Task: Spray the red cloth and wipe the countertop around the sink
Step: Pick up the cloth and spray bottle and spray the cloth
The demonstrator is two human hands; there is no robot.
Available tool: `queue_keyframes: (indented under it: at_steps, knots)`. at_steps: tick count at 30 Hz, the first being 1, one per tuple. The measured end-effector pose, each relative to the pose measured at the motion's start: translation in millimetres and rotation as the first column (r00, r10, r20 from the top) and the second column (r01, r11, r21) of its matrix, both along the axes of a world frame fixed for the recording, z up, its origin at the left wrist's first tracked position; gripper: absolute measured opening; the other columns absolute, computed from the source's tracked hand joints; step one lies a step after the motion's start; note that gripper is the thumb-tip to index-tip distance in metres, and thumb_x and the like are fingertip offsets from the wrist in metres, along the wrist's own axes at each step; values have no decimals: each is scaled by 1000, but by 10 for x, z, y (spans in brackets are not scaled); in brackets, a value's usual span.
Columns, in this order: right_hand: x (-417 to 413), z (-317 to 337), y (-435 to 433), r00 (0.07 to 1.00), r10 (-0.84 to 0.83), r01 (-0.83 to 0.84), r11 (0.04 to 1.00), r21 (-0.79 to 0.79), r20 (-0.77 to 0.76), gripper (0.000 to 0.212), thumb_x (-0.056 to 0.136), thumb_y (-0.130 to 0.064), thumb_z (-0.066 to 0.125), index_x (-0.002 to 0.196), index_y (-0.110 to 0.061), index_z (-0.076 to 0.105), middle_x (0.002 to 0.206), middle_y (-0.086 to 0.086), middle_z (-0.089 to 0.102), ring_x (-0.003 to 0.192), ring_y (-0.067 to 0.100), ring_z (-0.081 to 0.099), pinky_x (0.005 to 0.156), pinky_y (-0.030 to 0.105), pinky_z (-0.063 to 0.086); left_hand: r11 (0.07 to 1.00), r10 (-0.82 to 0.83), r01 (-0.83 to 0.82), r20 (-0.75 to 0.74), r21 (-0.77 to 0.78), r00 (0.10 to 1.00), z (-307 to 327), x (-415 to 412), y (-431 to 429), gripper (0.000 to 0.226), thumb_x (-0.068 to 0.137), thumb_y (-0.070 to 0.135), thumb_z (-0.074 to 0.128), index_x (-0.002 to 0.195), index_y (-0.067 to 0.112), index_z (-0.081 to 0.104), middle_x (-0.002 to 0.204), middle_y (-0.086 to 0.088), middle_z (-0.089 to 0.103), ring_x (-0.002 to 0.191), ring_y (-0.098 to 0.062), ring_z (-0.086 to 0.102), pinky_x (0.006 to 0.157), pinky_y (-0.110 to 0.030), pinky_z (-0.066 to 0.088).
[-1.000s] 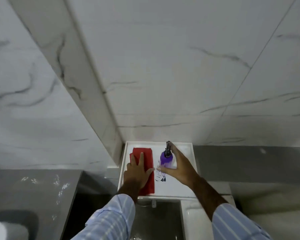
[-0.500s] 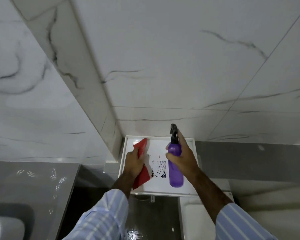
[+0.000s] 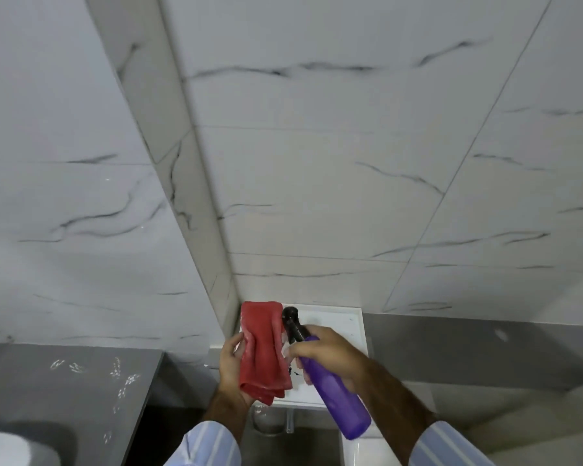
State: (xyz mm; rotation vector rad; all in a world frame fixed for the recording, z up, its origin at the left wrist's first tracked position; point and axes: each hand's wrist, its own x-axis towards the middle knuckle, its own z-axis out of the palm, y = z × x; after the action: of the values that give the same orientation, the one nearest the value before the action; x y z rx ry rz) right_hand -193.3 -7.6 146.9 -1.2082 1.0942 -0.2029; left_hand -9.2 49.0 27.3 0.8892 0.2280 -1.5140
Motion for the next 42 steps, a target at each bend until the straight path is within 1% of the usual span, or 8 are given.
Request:
queue_keyframes:
  at_steps: [4, 9, 12, 16, 30, 34, 38, 42]
  knots:
    - [13, 103, 79, 1000, -23, 23, 995, 93, 4, 37, 86, -31, 84, 104, -1, 71, 80, 15, 67, 53, 17, 63, 53, 27, 55, 999, 13, -14, -40, -38, 999, 98, -72, 56, 52, 77, 36, 63, 106, -3, 79, 90, -28, 79, 74, -42, 79, 67, -53, 68]
    - [-50, 111, 136, 999, 29, -23, 978, 207, -28, 43, 79, -36, 89, 107, -9, 72, 83, 9, 76, 66, 20, 72, 64, 32, 63, 1000, 10, -10, -38, 4, 999, 184, -91, 83, 68, 98, 39, 50, 155, 1, 49, 122, -28, 64, 97, -43, 67, 106, -55, 52]
    - [-25, 100, 162, 995, 25, -3, 976, 220, -97, 46, 73, -36, 92, 104, -8, 72, 79, 8, 78, 61, 19, 73, 60, 30, 62, 1000, 2, -1, -20, 29, 1000, 222, -105, 102, 71, 100, 40, 45, 159, 0, 42, 134, -28, 56, 103, -43, 63, 130, -58, 31]
    - [10, 71, 178, 992, -3, 27, 980, 198, -124, 45, 73, -37, 92, 103, -10, 72, 74, 6, 78, 59, 18, 73, 60, 30, 62, 998, 6, -8, 38, 57, 999, 255, -106, 112, 70, 101, 40, 45, 159, 1, 44, 143, -28, 51, 123, -46, 56, 133, -60, 24]
    - [120, 30, 161, 996, 14, -5, 994, 106, -87, 35, 76, -29, 89, 101, -9, 75, 73, 5, 78, 59, 18, 72, 59, 28, 60, 997, 12, -17, 61, 75, 998, 273, -41, 144, 72, 100, 46, 43, 155, 0, 49, 133, -29, 63, 117, -46, 62, 129, -62, 33]
    - [170, -109, 118, 994, -75, 76, 997, -15, 74, 35, 80, -33, 88, 107, -14, 75, 86, 10, 80, 67, 19, 74, 63, 30, 60, 998, 31, -32, 25, 54, 999, 300, -44, 143, 68, 99, 44, 46, 152, 1, 54, 108, -26, 74, 91, -43, 73, 92, -53, 59]
    - [190, -332, -21, 980, -157, 176, 972, -157, 124, 30, 90, -39, 79, 117, -31, 67, 105, 0, 79, 90, 18, 77, 68, 25, 61, 997, 51, -49, -47, 53, 998, 192, 26, 174, 62, 99, 47, 47, 142, 7, 66, 132, -27, 72, 98, -46, 75, 106, -60, 57]
    - [245, -681, -215, 973, -198, 223, 935, -274, 118, 17, 95, -32, 75, 108, -26, 66, 103, -6, 72, 95, 16, 68, 73, 19, 54, 996, 41, -39, -16, 82, 999, 5, 157, 286, 60, 102, 47, 44, 105, 4, 86, 97, -27, 83, 77, -45, 82, 68, -58, 68]
